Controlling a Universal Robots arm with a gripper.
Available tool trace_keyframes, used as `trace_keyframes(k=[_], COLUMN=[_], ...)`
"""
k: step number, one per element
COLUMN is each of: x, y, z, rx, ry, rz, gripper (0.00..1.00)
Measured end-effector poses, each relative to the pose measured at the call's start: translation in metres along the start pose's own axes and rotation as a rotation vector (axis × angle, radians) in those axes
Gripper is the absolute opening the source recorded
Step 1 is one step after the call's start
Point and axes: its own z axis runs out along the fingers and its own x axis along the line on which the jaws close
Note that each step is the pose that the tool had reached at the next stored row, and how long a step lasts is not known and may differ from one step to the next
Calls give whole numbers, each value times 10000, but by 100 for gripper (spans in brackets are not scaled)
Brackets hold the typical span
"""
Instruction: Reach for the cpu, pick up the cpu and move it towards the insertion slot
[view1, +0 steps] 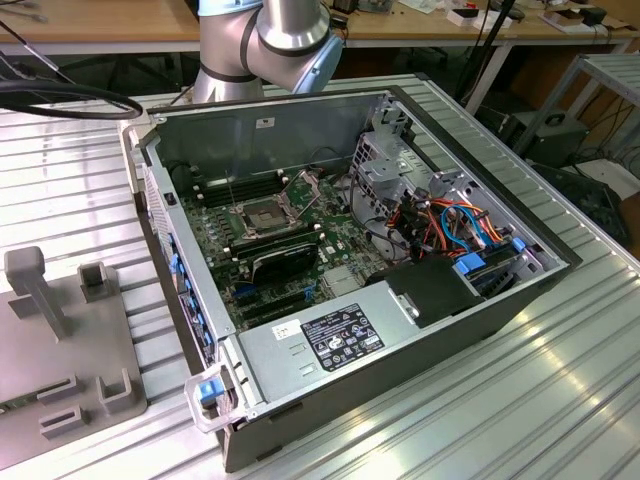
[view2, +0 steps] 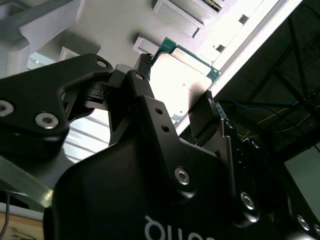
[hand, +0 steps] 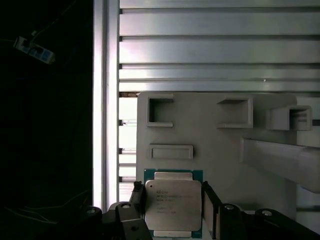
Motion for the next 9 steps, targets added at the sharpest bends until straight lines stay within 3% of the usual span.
trace_keyframes(k=[9], x=[2], y=[4], z=[-88], rx=[-1], ry=[-1], rz=[0], gripper=[55])
